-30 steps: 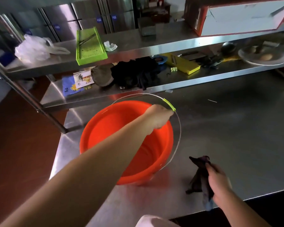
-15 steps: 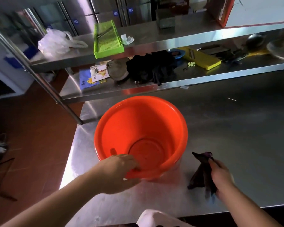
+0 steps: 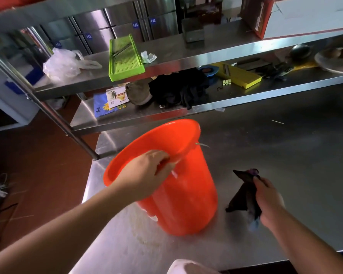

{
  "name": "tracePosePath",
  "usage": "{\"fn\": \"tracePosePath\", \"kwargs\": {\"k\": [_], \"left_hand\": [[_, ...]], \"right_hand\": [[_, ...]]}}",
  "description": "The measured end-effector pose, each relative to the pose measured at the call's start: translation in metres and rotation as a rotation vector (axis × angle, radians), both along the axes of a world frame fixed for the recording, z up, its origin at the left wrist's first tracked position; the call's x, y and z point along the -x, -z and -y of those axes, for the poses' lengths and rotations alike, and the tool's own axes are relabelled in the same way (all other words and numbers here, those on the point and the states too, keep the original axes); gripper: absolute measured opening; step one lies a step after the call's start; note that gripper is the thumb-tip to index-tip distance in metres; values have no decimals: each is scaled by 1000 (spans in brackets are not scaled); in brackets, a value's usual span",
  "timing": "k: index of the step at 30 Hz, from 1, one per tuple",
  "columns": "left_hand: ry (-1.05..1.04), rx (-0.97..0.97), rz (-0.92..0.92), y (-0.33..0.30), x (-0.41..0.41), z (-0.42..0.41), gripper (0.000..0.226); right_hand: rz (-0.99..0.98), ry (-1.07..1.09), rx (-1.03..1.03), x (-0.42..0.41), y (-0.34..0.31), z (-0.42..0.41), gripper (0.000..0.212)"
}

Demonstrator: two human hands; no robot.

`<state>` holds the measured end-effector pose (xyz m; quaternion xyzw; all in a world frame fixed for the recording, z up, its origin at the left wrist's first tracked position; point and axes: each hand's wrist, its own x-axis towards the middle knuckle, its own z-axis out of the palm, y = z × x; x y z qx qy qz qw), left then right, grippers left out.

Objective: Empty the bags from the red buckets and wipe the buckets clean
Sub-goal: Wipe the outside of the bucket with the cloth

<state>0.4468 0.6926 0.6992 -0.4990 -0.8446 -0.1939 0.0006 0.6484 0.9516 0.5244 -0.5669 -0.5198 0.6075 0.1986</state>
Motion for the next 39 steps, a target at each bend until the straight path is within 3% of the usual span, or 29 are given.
{"fn": "tracePosePath", "kwargs": {"k": [5, 13, 20, 23, 27, 32, 36, 39], "left_hand": [[-372, 1, 139, -3, 38, -18, 31], [-607, -111, 342, 16, 51, 3, 42], [-593, -161, 359, 14, 45, 5, 27], [-563, -180, 386, 15, 40, -5, 41], [-545, -180, 369, 12, 40, -21, 55], [-590, -247, 552, 14, 39, -31, 43], [-603, -241, 530, 16, 40, -25, 55], [-648, -235, 574, 15, 42, -18, 59]], "right_hand": [[-41, -25, -74, 18, -10, 10, 13], [77, -191, -302, 42, -9, 38, 9], [131, -286, -536, 89, -29, 56, 35], [111, -324, -516, 119, -56, 70, 39], [-46, -359, -576, 163, -102, 96, 30], [-295, -366, -636, 183, -131, 127, 12], [-201, -481, -921, 151, -92, 114, 14], [30, -376, -859, 110, -42, 84, 20]]}}
